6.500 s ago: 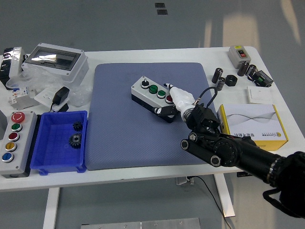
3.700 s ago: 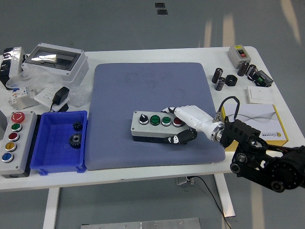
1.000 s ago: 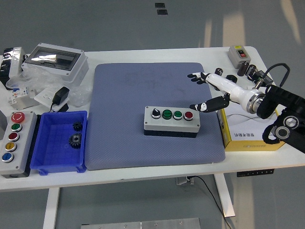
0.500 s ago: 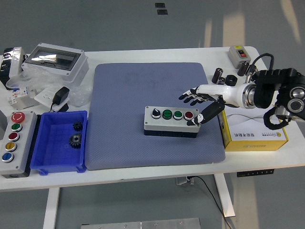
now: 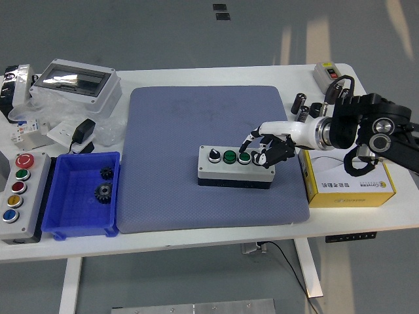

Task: Pick up the button,place it on the desk,press the button,press the button

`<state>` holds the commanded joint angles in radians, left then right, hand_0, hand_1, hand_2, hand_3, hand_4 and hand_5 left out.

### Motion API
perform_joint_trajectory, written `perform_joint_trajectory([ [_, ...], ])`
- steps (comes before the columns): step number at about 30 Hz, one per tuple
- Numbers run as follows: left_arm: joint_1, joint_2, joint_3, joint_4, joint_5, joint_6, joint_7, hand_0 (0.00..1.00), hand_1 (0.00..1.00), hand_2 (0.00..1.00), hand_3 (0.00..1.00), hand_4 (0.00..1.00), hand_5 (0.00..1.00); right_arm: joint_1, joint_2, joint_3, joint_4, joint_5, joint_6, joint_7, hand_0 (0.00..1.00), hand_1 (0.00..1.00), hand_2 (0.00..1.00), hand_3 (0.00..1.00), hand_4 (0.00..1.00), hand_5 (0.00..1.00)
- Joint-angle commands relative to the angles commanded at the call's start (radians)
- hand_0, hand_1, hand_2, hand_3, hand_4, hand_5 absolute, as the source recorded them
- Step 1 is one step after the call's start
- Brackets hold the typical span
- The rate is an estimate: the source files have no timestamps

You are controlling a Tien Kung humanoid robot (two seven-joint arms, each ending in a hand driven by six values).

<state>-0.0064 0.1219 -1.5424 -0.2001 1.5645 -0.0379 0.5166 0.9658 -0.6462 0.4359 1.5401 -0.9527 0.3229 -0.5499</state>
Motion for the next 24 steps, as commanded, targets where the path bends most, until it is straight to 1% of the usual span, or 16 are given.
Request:
perform_joint_trajectory([
  [6,-0.001,0.0,0.001,0.001,-0.001,-0.001,-0.002,0.644,0.633,0.561,0.597,0.606,0.143,-0.007,0.017,-0.015,-0.028,-0.007,-0.01,0.002,0.002,0.092,0.204,0.772,0.203,0.121],
  [16,-0.002,0.0,0.004,0.003,-0.004,-0.002,-0.01,0.644,0.633,0.558,0.596,0.606,0.141,-0.022,0.042,-0.049,-0.082,-0.026,-0.044,0.011,0.002,0.091,0.196,0.768,0.185,0.112],
  [20,-0.002,0.0,0.004,0.004,-0.004,-0.004,-0.013,0.644,0.633,0.558,0.596,0.606,0.141,-0.022,0.051,-0.065,-0.097,-0.035,-0.057,0.015,0.002,0.091,0.196,0.768,0.185,0.112],
  [24,-0.002,-0.001,0.006,0.005,-0.007,-0.005,-0.017,0.644,0.633,0.554,0.596,0.605,0.139,-0.023,0.051,-0.065,-0.096,-0.037,-0.068,0.022,0.002,0.089,0.194,0.765,0.187,0.11],
])
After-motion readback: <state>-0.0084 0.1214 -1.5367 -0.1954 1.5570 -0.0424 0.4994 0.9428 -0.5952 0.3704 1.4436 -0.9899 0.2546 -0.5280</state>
